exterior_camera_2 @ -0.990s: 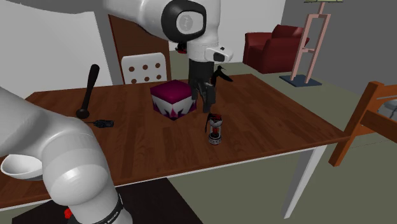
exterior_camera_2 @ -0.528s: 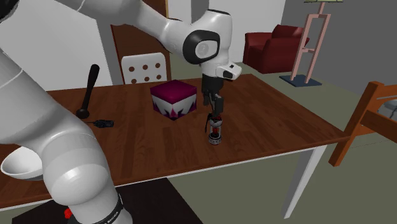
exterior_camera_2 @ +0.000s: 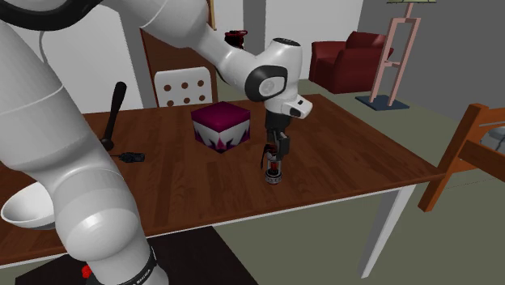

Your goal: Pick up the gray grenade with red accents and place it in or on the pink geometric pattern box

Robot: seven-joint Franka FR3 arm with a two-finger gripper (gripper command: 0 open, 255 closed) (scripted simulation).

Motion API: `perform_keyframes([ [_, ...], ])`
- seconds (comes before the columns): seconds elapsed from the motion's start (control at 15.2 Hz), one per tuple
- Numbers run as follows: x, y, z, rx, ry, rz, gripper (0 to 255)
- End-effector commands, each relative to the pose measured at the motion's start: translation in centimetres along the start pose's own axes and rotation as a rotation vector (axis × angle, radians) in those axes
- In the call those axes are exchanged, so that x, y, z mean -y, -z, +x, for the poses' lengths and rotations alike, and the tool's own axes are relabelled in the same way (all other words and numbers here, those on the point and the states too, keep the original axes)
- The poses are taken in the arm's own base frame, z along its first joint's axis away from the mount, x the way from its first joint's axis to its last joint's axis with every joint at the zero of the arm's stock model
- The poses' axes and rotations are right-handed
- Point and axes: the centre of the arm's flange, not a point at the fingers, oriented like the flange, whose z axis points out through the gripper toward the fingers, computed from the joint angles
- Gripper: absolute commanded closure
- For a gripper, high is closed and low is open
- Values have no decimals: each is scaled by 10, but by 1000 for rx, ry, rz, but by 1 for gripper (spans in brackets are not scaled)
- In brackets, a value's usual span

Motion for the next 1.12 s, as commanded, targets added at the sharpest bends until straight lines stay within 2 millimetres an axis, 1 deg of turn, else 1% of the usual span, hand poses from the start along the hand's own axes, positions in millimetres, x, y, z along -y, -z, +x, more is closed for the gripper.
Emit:
perform_keyframes([
  [0.0, -1, -10, -1, -1, -1, 0, 0],
  [0.13, -1, -18, -1, -1, -1, 0, 0],
  [0.59, -1, -18, -1, -1, -1, 0, 0],
  [0.66, -1, -18, -1, -1, -1, 0, 255],
  [1.06, -1, -18, -1, -1, -1, 0, 255],
])
